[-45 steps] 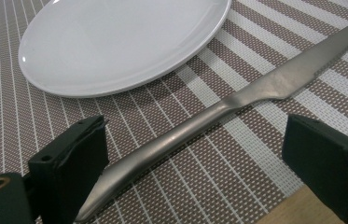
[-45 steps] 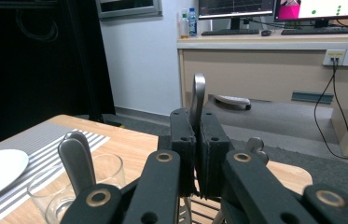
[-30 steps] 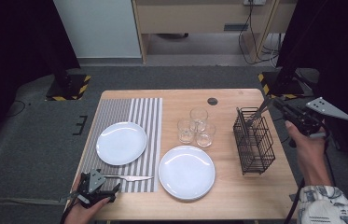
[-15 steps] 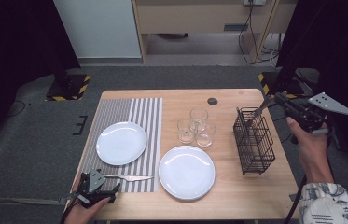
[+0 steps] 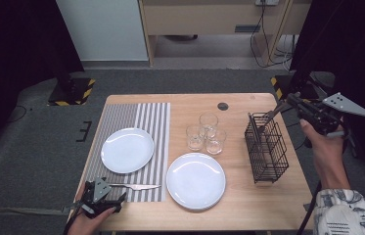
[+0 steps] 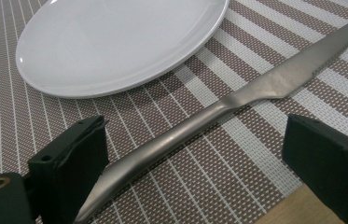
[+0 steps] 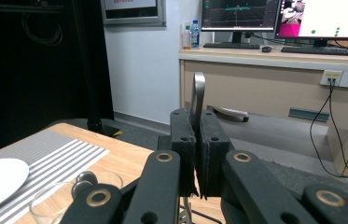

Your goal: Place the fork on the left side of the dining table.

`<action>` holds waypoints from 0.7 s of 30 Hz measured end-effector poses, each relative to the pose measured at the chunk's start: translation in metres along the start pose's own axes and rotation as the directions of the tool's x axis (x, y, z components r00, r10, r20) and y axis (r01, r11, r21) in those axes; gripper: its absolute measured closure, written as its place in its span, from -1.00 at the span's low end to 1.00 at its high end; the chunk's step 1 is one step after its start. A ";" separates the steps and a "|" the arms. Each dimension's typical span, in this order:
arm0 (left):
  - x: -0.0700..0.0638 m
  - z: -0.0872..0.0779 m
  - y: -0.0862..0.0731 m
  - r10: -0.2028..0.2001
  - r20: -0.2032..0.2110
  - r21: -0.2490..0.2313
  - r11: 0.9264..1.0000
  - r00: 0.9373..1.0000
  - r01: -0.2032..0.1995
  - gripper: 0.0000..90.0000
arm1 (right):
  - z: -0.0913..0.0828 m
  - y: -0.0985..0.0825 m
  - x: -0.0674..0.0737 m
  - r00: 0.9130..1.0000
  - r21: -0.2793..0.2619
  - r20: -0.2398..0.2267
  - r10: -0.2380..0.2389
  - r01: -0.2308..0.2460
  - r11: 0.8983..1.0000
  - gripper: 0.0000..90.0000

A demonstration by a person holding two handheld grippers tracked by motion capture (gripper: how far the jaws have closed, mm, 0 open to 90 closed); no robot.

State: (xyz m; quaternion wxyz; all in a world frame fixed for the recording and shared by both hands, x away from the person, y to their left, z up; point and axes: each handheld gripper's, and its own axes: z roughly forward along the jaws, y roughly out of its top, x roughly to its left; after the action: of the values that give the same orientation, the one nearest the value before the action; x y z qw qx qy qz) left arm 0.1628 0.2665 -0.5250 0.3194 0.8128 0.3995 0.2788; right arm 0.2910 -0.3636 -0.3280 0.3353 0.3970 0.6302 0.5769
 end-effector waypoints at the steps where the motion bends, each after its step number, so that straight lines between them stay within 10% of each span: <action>1: 0.000 0.000 0.000 0.000 0.000 0.000 1.000 1.000 0.000 -0.85 | 0.000 0.000 0.001 1.000 -0.001 -0.001 0.000 0.000 1.000 0.93; 21: 0.000 0.000 0.000 0.001 0.000 -0.001 1.000 1.000 -0.001 -0.85 | 0.017 0.010 0.015 1.000 0.000 -0.023 -0.010 0.010 1.000 0.93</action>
State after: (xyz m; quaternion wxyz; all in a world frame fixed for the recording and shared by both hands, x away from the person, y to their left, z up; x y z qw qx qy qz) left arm 0.1628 0.2666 -0.5249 0.3197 0.8128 0.3990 0.2791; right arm 0.3003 -0.3421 -0.3197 0.3309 0.3874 0.6361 0.5795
